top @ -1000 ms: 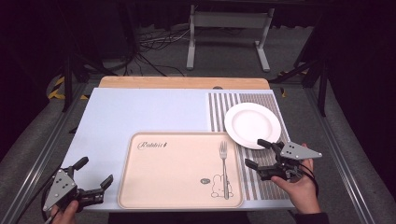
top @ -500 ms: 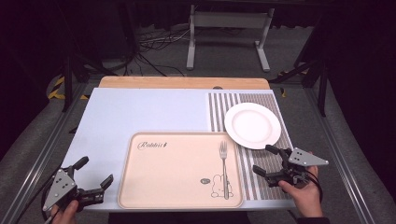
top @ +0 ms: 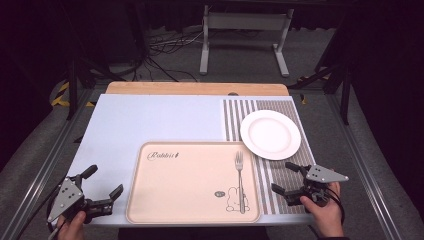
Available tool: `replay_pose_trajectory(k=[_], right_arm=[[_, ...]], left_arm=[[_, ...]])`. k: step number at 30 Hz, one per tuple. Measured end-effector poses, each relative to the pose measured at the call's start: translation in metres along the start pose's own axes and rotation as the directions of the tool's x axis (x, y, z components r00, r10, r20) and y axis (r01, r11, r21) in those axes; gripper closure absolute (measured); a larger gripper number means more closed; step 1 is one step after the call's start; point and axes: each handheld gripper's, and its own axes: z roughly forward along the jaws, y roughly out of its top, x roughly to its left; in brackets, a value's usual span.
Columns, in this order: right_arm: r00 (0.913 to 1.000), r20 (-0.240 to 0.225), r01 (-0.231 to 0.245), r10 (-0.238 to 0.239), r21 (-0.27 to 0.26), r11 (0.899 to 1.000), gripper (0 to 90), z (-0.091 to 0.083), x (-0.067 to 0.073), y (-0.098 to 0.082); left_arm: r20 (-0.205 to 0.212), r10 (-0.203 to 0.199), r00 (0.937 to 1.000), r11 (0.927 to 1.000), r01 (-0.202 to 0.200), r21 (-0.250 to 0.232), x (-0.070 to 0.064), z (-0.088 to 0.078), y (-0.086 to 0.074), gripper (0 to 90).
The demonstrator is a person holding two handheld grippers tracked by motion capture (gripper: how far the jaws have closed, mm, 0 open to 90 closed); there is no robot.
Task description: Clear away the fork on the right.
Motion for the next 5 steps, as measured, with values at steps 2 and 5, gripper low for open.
replay_pose_trajectory(k=[2, 5], right_arm=[[0.9999, -0.004, -0.012, 0.012, -0.015, 1.000, 2.1, -0.0005, 0.0000, -0.0003], [0.9999, -0.002, -0.016, 0.016, -0.031, 0.999, 2.1, -0.0016, -0.0003, -0.0001]], left_arm=[[-0.001, 0.000, 1.0000, 1.0000, 0.000, 0.000, 0.0000, -0.0001, -0.0001, 0.1], [-0.006, -0.002, 1.0000, 1.0000, 0.002, -0.005, 0.0000, -0.0006, -0.0001, 0.1]])
